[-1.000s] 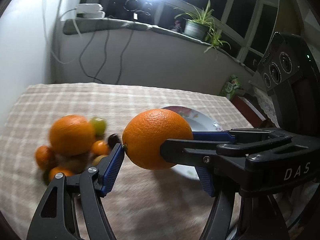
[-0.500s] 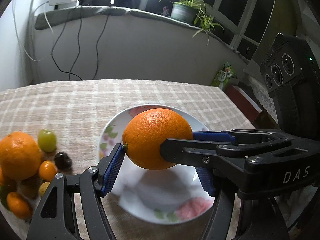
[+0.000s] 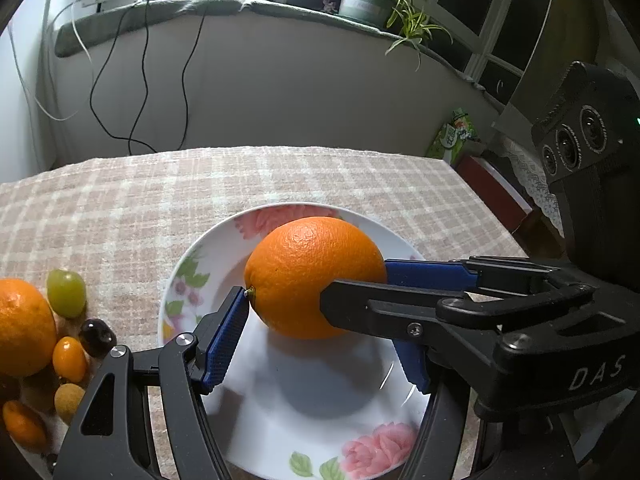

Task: Organize fruits
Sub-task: 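Lower the orange onto the plate and open the right gripper, then move the right gripper back to the fruit pile and grasp the tangerine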

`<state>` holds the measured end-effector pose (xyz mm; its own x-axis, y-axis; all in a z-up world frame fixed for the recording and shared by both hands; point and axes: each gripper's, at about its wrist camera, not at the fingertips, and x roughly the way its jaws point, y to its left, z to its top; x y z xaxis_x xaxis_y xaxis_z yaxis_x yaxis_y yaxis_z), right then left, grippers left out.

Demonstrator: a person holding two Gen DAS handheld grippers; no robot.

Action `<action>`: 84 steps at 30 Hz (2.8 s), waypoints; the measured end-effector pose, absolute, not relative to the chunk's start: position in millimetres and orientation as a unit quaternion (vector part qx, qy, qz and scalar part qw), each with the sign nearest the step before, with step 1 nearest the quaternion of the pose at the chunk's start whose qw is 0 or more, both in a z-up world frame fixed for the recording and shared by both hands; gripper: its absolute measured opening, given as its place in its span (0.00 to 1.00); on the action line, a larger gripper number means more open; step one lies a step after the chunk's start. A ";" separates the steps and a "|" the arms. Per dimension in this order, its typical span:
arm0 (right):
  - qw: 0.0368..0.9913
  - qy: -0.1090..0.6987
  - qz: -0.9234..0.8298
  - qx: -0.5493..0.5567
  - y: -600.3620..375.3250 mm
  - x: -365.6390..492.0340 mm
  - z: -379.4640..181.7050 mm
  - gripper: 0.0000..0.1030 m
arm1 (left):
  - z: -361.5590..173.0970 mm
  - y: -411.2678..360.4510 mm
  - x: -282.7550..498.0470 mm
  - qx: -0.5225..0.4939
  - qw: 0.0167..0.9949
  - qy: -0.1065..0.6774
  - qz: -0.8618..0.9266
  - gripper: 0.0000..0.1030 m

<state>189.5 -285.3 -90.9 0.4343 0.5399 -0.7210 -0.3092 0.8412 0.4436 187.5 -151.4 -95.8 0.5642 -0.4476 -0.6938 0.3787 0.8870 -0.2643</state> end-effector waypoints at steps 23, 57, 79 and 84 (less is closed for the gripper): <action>0.882 0.419 0.204 0.073 -292.4 164.0 -57.6 0.75 | -80.9 -128.8 163.7 -0.021 0.896 0.392 -0.206 0.67; 0.897 0.313 0.285 -0.126 -164.6 84.2 -18.2 0.85 | -66.8 66.4 49.9 -0.055 0.935 0.344 -0.060 0.67; 0.856 0.367 0.343 -0.122 -100.5 124.1 -43.0 0.79 | -86.4 82.4 96.3 -0.111 0.915 0.370 -0.115 0.59; 0.845 0.394 0.350 -0.097 -94.9 145.3 -45.9 0.79 | -88.3 80.7 116.9 -0.122 0.905 0.382 -0.140 0.59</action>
<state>145.3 -94.9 -45.9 0.4457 0.5142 -0.7327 -0.6671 0.7366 0.1111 116.9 80.7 -88.3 0.6691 -0.3471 -0.6571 0.1605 0.9309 -0.3282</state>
